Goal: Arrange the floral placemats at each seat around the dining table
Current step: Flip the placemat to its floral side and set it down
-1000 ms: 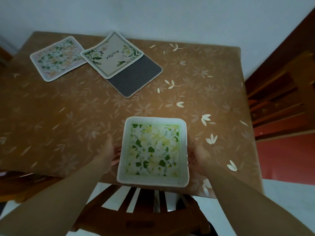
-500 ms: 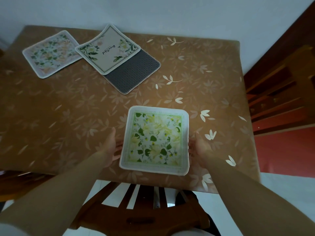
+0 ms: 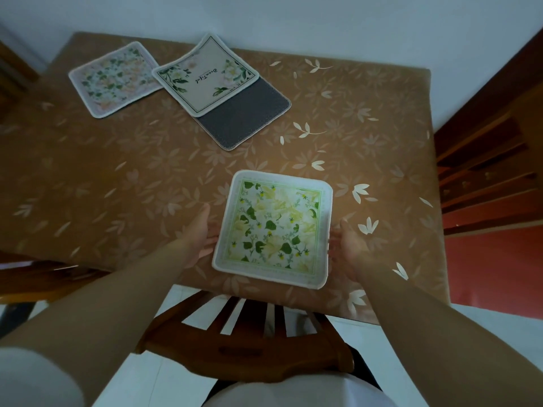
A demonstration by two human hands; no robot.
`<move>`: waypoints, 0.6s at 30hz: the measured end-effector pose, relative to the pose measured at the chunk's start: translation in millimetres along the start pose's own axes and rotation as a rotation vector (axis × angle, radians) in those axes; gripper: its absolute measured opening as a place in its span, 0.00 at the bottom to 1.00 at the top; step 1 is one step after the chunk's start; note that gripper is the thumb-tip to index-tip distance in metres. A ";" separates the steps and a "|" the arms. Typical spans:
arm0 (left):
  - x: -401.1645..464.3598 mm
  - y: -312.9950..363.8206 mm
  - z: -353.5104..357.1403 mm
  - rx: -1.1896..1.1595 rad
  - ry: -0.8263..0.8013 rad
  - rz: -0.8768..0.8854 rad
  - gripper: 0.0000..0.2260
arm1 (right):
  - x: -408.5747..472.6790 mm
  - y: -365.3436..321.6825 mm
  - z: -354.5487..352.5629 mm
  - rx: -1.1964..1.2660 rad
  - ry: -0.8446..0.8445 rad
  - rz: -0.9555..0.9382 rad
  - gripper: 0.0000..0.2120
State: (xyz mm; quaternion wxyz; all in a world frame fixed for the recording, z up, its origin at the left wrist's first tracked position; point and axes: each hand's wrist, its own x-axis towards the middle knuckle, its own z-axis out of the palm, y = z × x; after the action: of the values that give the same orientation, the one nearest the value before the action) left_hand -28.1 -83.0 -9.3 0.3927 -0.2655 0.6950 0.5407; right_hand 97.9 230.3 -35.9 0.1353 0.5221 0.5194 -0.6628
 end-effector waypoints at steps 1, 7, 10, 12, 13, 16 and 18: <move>-4.9 -1.3 0.2 -0.005 0.010 0.002 0.38 | -0.8 0.5 -0.9 0.006 -0.008 0.008 0.30; -20.0 -17.7 7.8 0.001 0.141 -0.020 0.36 | 0.5 4.6 -14.1 0.043 -0.081 0.050 0.45; -18.0 -27.9 17.7 -0.002 0.161 -0.037 0.36 | 7.8 11.5 -19.7 0.070 -0.070 0.060 0.40; -16.6 -29.6 22.9 -0.024 0.186 -0.029 0.35 | 8.3 12.7 -21.3 0.038 -0.036 0.043 0.34; -17.3 -28.5 23.4 -0.040 0.195 -0.031 0.35 | 6.7 11.7 -20.4 0.019 -0.016 0.031 0.32; -27.1 -16.3 17.9 -0.099 0.197 -0.002 0.34 | -4.0 1.6 -8.1 -0.015 0.015 -0.043 0.25; -39.0 -2.3 10.8 -0.146 0.203 0.036 0.35 | -15.4 -7.3 7.8 0.033 -0.035 -0.064 0.21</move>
State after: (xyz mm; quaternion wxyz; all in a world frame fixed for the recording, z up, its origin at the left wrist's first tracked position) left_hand -2.1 -75.5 20.8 0.2904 -0.3340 0.6946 0.5671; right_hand 94.8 221.3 -19.7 0.1146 0.4956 0.5224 -0.6844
